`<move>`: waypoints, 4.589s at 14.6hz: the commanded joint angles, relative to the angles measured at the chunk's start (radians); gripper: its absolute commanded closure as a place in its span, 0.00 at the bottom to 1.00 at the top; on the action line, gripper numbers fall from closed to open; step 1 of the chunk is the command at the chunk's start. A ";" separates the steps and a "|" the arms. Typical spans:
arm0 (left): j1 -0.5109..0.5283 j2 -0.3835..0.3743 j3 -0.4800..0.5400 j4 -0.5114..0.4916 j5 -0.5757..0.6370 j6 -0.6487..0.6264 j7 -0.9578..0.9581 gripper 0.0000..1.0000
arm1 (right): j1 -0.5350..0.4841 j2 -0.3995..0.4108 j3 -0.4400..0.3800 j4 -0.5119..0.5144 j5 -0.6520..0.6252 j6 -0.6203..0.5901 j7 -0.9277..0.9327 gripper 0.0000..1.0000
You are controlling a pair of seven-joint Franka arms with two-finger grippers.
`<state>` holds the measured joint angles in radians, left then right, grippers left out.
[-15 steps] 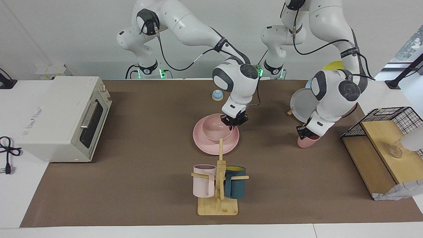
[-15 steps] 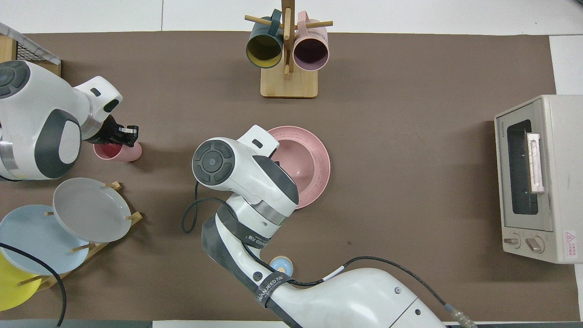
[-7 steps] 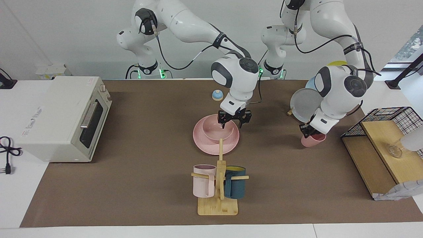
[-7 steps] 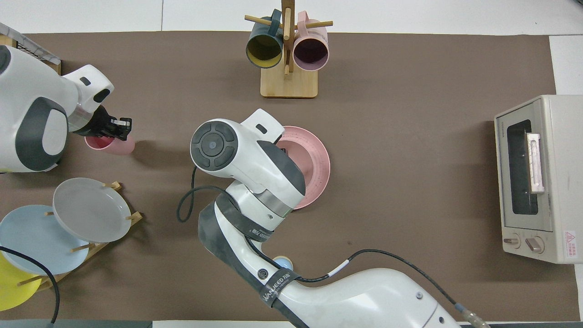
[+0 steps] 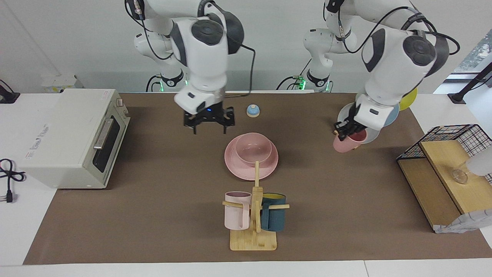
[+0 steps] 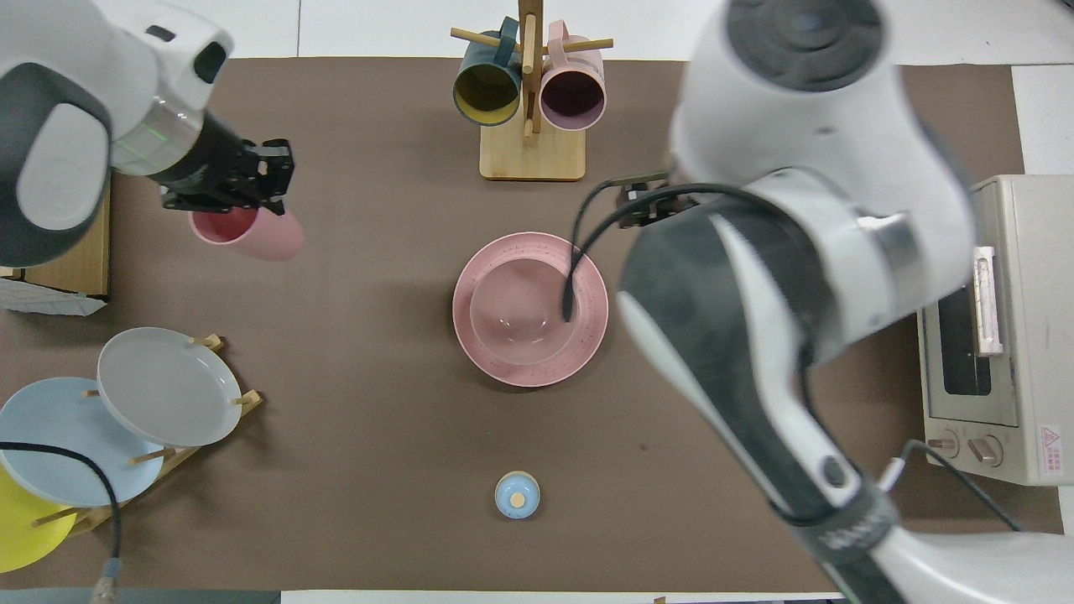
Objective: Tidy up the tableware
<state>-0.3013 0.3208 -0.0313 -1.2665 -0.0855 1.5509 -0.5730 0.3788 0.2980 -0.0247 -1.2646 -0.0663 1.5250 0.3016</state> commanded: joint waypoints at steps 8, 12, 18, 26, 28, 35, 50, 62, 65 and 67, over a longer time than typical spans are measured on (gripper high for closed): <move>-0.374 -0.003 0.016 -0.247 0.009 0.302 -0.370 1.00 | -0.216 -0.315 0.003 -0.401 0.023 -0.022 -0.164 0.00; -0.404 -0.003 0.016 -0.324 0.009 0.399 -0.449 1.00 | -0.264 -0.327 -0.001 -0.420 0.023 0.014 -0.211 0.00; -0.424 0.052 0.016 -0.352 0.010 0.468 -0.473 1.00 | -0.275 -0.350 -0.021 -0.449 0.019 0.073 -0.248 0.00; -0.435 0.086 0.016 -0.355 0.038 0.500 -0.470 1.00 | -0.322 -0.341 -0.034 -0.440 0.042 0.074 -0.254 0.00; -0.441 0.086 0.016 -0.359 0.041 0.506 -0.467 0.83 | -0.340 -0.339 -0.024 -0.434 0.046 0.073 -0.259 0.00; -0.437 0.070 0.019 -0.350 0.044 0.465 -0.459 0.00 | -0.377 -0.332 0.019 -0.417 0.046 0.066 -0.305 0.00; 0.129 -0.348 0.028 -0.283 0.039 -0.093 0.353 0.00 | -0.383 -0.343 0.019 -0.418 0.048 0.047 -0.300 0.00; 0.237 -0.434 0.030 -0.416 0.044 -0.080 0.550 0.00 | -0.394 -0.344 0.015 -0.424 0.048 0.047 -0.299 0.00; 0.254 -0.459 0.024 -0.415 0.044 -0.133 0.559 0.00 | -0.393 -0.344 0.015 -0.424 0.048 0.047 -0.299 0.00; 0.254 -0.438 0.027 -0.407 0.043 -0.109 0.547 0.00 | -0.394 -0.344 0.015 -0.424 0.048 0.047 -0.299 0.00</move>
<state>-0.0596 -0.1103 -0.0005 -1.6547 -0.0514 1.4367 -0.0322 0.0033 -0.0307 -0.0179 -1.6778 -0.0413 1.5802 0.0272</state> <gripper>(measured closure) 0.000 0.000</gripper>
